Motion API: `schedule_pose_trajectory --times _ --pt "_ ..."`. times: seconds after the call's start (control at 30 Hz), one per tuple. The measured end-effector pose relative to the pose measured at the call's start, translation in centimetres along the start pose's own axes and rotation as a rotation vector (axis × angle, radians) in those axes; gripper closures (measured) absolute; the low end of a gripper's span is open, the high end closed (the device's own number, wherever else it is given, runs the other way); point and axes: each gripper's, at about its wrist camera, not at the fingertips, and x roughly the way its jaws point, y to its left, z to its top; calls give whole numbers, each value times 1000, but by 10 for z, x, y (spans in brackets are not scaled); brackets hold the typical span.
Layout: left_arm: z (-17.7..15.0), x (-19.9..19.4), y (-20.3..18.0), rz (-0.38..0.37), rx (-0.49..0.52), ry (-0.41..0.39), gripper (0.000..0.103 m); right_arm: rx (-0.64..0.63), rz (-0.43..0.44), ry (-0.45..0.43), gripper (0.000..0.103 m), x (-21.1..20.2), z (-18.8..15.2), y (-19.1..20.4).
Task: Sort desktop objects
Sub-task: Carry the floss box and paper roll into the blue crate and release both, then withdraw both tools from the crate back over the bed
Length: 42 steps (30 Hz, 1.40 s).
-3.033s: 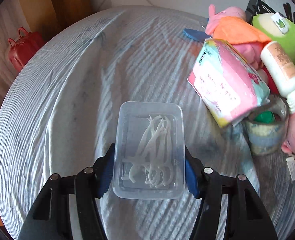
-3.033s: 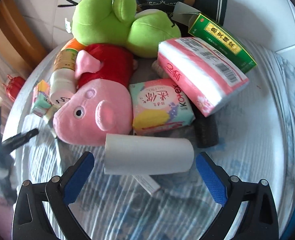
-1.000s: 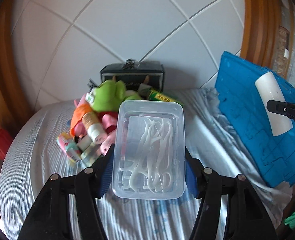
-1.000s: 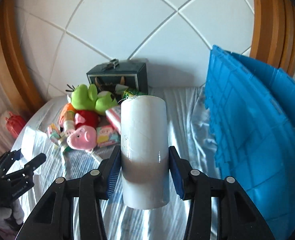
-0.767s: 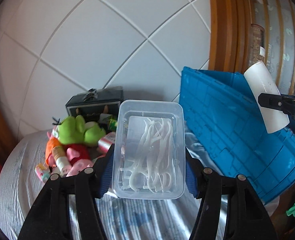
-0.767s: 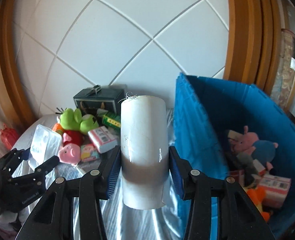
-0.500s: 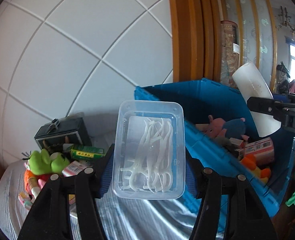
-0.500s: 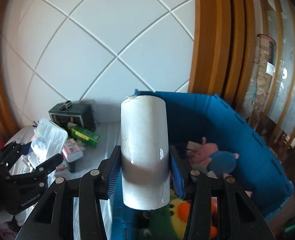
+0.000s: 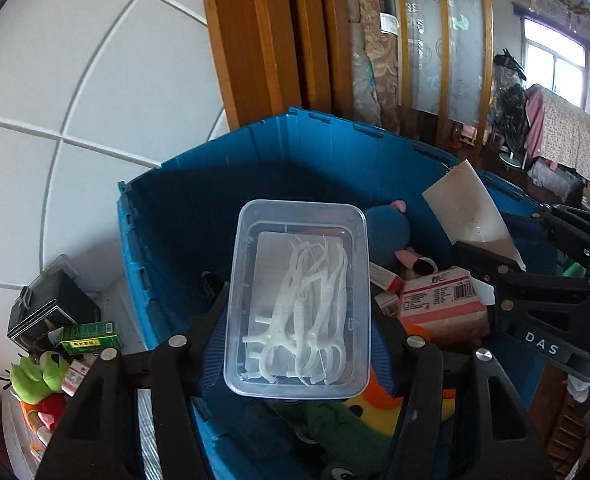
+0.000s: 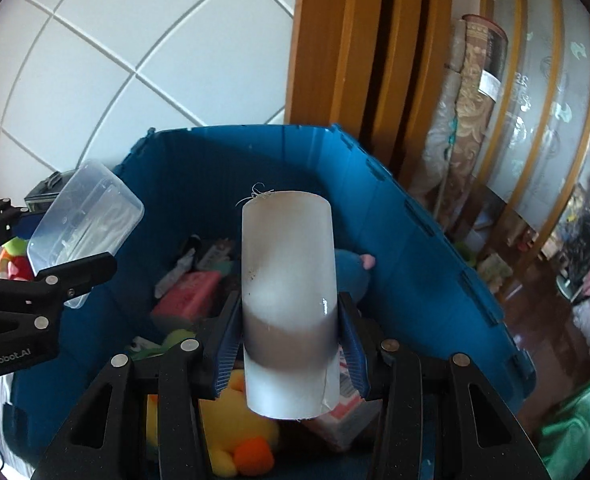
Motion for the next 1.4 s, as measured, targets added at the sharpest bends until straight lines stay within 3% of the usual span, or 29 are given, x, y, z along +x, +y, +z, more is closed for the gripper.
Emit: schedule_pose_trajectory --times 0.27,0.37,0.7,0.77,0.9,1.03,1.27,1.4 --pt "-1 15 -14 -29 40 52 44 78 -22 26 58 28 -21 -22" --pt "-1 18 -17 -28 50 80 44 108 -32 -15 58 23 -25 -27" --pt "-5 16 -16 -13 39 58 43 128 -110 -52 57 21 -25 -25" --pt "-6 14 -18 6 53 44 40 140 -109 -53 52 21 -24 -26" --pt "-8 7 -20 41 60 0 31 155 -130 -49 22 21 -26 -26" --pt "-8 5 -18 46 56 -13 31 153 -163 -64 20 23 -25 -25" --pt "-6 4 -10 32 12 -22 31 167 -140 -83 20 22 -26 -30" --pt "-10 -5 -1 -6 -31 -77 31 169 -130 -69 20 26 -23 -33"
